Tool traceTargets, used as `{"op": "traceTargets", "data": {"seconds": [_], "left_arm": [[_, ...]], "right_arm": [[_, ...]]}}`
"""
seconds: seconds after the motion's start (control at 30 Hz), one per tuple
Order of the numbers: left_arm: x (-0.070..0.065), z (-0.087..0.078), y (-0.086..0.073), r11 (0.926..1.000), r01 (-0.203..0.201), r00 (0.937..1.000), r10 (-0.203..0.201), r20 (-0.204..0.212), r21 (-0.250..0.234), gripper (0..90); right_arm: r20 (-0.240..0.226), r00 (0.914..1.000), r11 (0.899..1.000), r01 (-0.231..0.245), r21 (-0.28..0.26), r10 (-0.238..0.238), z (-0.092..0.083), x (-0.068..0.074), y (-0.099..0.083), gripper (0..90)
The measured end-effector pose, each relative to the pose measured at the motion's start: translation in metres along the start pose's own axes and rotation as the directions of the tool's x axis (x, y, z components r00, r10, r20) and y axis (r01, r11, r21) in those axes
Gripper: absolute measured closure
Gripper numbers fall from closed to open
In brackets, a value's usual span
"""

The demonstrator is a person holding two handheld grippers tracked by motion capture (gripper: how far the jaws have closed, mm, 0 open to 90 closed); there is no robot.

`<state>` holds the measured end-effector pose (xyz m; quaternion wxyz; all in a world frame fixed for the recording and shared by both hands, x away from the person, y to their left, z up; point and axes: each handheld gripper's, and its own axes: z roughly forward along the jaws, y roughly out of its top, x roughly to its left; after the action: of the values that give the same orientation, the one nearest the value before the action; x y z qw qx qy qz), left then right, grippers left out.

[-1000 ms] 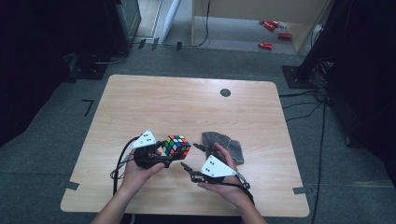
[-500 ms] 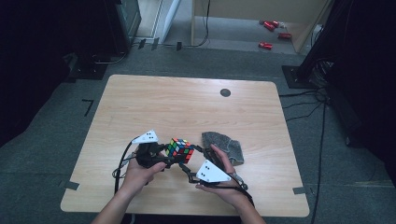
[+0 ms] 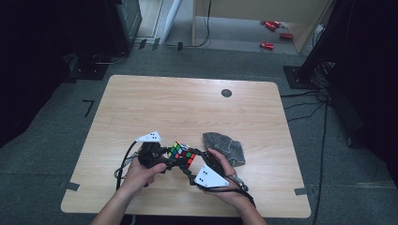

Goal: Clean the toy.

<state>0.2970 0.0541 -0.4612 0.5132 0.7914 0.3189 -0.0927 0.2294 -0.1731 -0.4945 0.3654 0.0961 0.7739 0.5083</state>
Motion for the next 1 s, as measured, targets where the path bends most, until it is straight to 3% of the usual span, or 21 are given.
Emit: {"op": "traceTargets", "data": {"seconds": [0.17, 0.3, 0.37, 0.43, 0.47, 0.5, 0.53, 0.6, 0.63, 0.7, 0.73, 0.77, 0.8, 0.83, 0.87, 0.9, 0.93, 1.0], "left_arm": [[-0.002, -0.003, 0.001, 0.9987, -0.04, 0.9992, 0.039, -0.011, -0.033, 30.9], [0.0, -0.011, 0.002, 0.9939, -0.058, 0.9982, 0.057, -0.016, -0.093, 29.9], [0.0, -0.016, 0.002, 0.9872, -0.084, 0.9962, 0.08, -0.034, -0.136, 28.6], [0.0, -0.019, 0.001, 0.9766, -0.12, 0.9921, 0.111, -0.059, -0.179, 28.5], [-0.001, -0.02, 0.001, 0.9663, -0.156, 0.9865, 0.141, -0.083, -0.205, 28.5], [-0.002, -0.02, 0.0, 0.9531, -0.203, 0.9762, 0.179, -0.122, -0.225, 28.5], [-0.002, -0.02, -0.002, 0.941, -0.246, 0.9647, 0.214, -0.154, -0.233, 28.5], [-0.003, -0.019, -0.003, 0.9234, -0.304, 0.9448, 0.261, -0.199, -0.234, 28.5], [-0.003, -0.018, -0.004, 0.9185, -0.319, 0.9396, 0.274, -0.206, -0.234, 28.4], [-0.004, -0.015, -0.007, 0.9104, -0.348, 0.9264, 0.296, -0.232, -0.225, 27.7], [-0.004, -0.014, -0.008, 0.9067, -0.364, 0.9166, 0.309, -0.254, -0.213, 27.7], [-0.005, -0.014, -0.009, 0.9035, -0.375, 0.9095, 0.315, -0.271, -0.208, 27.8], [-0.005, -0.013, -0.01, 0.9026, -0.38, 0.906, 0.319, -0.279, -0.202, 27.9], [-0.005, -0.012, -0.011, 0.8992, -0.388, 0.9008, 0.324, -0.289, -0.202, 27.9], [-0.005, -0.012, -0.011, 0.8952, -0.4, 0.8945, 0.334, -0.297, -0.197, 27.7], [-0.006, -0.01, -0.012, 0.8897, -0.415, 0.8877, 0.351, -0.298, -0.189, 27.7], [-0.008, -0.009, -0.013, 0.8785, -0.444, 0.8737, 0.38, -0.304, -0.177, 27.0], [-0.013, -0.005, -0.016, 0.8485, -0.508, 0.8336, 0.44, -0.334, -0.15, 25.7]], "right_arm": [[0.004, 1.0, 1.0, -0.009, 0.01, 0.009, -0.002, -0.004, 0.0, 34.5], [0.02, 0.9984, 0.998, -0.054, 0.027, 0.053, -0.007, -0.013, -0.003, 34.6], [0.032, 0.9964, 0.996, -0.08, 0.036, 0.079, -0.009, -0.018, -0.005, 34.6], [0.048, 0.9881, 0.988, -0.148, 0.037, 0.146, -0.012, -0.026, -0.007, 34.6], [0.054, 0.9833, 0.984, -0.176, 0.035, 0.174, -0.014, -0.029, -0.007, 34.6], [0.054, 0.9833, 0.984, -0.176, 0.035, 0.174, -0.014, -0.029, -0.007, 34.6], [0.065, 0.972, 0.973, -0.228, 0.032, 0.226, -0.017, -0.035, -0.007, 34.6], [0.068, 0.9676, 0.969, -0.246, 0.03, 0.243, -0.018, -0.037, -0.006, 34.6], [0.07, 0.9627, 0.964, -0.264, 0.029, 0.261, -0.019, -0.039, -0.005, 34.6], [0.063, 0.9451, 0.947, -0.322, 0.016, 0.321, -0.023, -0.045, -0.003, 34.6], [0.063, 0.9451, 0.947, -0.322, 0.016, 0.321, -0.023, -0.045, -0.003, 34.6], [0.059, 0.9383, 0.94, -0.342, 0.012, 0.341, -0.024, -0.047, -0.002, 34.6], [0.051, 0.9218, 0.923, -0.385, 0.004, 0.384, -0.026, -0.049, 0.001, 34.6], [0.051, 0.9218, 0.923, -0.385, 0.004, 0.384, -0.026, -0.049, 0.001, 34.6], [0.045, 0.9043, 0.905, -0.425, -0.004, 0.425, -0.028, -0.051, 0.003, 34.6], [0.045, 0.9043, 0.905, -0.425, -0.004, 0.425, -0.028, -0.051, 0.003, 34.6], [0.04, 0.8967, 0.898, -0.441, -0.008, 0.441, -0.028, -0.052, 0.004, 34.6], [0.026, 0.8819, 0.882, -0.471, -0.014, 0.471, -0.029, -0.053, 0.006, 34.6]]}}
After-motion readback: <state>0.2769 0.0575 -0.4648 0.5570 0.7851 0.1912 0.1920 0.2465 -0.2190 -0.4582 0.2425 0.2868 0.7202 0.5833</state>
